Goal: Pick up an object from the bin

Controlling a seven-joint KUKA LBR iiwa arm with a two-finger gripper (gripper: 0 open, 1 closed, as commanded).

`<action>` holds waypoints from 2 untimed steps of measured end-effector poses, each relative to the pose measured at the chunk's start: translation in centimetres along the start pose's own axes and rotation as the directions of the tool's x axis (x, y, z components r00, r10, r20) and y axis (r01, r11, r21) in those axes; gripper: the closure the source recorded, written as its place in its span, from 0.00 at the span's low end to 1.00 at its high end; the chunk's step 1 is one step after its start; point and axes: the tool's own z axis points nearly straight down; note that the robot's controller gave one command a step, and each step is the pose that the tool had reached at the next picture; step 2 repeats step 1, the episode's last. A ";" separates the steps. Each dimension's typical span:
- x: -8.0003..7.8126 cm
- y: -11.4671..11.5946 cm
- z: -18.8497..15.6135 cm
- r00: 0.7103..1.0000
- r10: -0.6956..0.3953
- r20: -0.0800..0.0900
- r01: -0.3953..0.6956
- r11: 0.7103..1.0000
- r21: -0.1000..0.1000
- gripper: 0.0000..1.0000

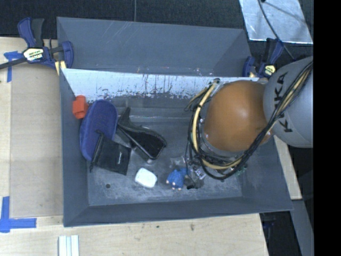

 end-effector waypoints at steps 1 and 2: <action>-0.2 -0.1 -4.1 1.000 0.003 -0.001 -0.003 1.000 -0.001 1.00; -0.2 -0.1 -4.1 1.000 0.003 -0.001 -0.003 1.000 -0.001 1.00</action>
Offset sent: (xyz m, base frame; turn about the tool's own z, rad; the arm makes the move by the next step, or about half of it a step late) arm 0.0000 0.0001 0.0383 0.0000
